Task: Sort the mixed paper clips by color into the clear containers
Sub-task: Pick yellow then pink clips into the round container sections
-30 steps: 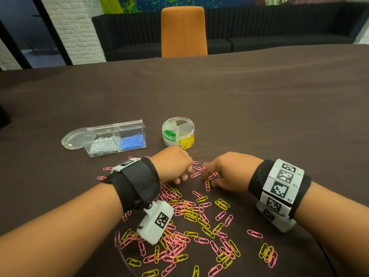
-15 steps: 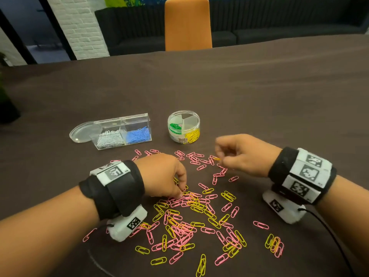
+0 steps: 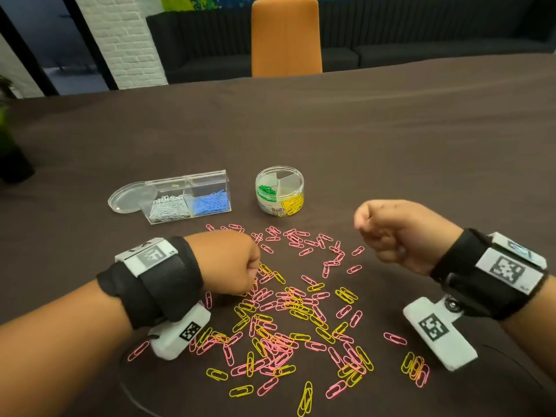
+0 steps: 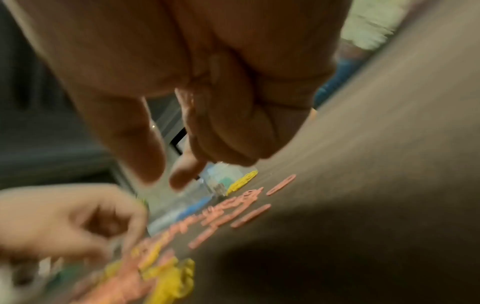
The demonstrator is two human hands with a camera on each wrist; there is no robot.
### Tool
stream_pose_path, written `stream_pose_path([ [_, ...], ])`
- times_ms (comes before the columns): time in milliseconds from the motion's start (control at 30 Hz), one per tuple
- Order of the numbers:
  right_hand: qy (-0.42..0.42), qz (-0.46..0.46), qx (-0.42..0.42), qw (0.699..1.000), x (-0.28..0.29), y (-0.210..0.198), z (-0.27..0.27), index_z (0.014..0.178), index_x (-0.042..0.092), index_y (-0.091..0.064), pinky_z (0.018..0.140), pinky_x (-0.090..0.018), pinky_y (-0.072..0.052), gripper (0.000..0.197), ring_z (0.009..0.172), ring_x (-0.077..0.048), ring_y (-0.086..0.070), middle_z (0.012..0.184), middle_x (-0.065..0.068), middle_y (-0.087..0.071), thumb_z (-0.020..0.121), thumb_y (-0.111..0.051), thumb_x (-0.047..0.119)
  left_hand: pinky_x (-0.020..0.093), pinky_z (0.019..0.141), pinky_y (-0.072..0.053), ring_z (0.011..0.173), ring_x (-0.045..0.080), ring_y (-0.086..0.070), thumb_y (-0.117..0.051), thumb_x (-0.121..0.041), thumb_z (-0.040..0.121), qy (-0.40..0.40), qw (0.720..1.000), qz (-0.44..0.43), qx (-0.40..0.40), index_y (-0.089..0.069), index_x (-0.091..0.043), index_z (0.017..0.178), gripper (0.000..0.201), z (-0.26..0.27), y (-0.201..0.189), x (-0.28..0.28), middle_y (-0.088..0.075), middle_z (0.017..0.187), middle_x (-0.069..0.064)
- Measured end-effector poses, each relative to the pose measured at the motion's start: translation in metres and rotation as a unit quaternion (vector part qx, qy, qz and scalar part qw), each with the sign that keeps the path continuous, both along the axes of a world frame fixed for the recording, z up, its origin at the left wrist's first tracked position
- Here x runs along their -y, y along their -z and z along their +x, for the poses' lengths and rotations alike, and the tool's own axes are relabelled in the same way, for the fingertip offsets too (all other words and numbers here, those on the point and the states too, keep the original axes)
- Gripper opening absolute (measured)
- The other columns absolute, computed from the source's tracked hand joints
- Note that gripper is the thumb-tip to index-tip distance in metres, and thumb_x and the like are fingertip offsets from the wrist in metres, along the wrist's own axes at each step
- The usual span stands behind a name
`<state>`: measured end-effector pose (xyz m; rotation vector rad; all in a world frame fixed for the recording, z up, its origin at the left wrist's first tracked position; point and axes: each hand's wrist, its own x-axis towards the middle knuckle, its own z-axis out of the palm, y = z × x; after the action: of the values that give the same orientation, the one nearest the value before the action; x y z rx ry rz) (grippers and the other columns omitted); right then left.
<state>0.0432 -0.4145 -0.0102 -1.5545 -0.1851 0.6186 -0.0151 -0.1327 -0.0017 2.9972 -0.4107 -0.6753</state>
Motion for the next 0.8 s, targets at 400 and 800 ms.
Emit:
stream_pose_path([
  [400, -0.274, -0.524, 0.264, 0.762, -0.032, 0.003, -0.036, 0.089, 0.022, -0.066, 0.079, -0.034, -0.056, 0.007, 0.083, -0.017, -0.063, 0.088, 0.002, -0.067, 0.086, -0.065, 0.028, 0.02, 0.059, -0.035, 0.079, 0.004, -0.057, -0.07, -0.035, 0.087, 0.024, 0.999, -0.025, 0.014, -0.07, -0.031, 0.095, 0.009, 0.013, 0.007, 0.029, -0.062, 0.084, -0.016],
  [800, -0.179, -0.44, 0.375, 0.796, -0.059, -0.036, 0.033, 0.077, 0.019, -0.062, 0.058, -0.021, -0.043, 0.008, 0.057, -0.007, -0.05, 0.066, 0.007, -0.058, 0.081, -0.067, 0.024, 0.027, 0.063, -0.05, 0.064, 0.006, -0.061, -0.066, -0.03, 0.091, -0.143, 0.94, -0.277, 0.138, -0.068, -0.024, 0.081, 0.011, 0.05, -0.004, 0.0, -0.066, 0.072, -0.009],
])
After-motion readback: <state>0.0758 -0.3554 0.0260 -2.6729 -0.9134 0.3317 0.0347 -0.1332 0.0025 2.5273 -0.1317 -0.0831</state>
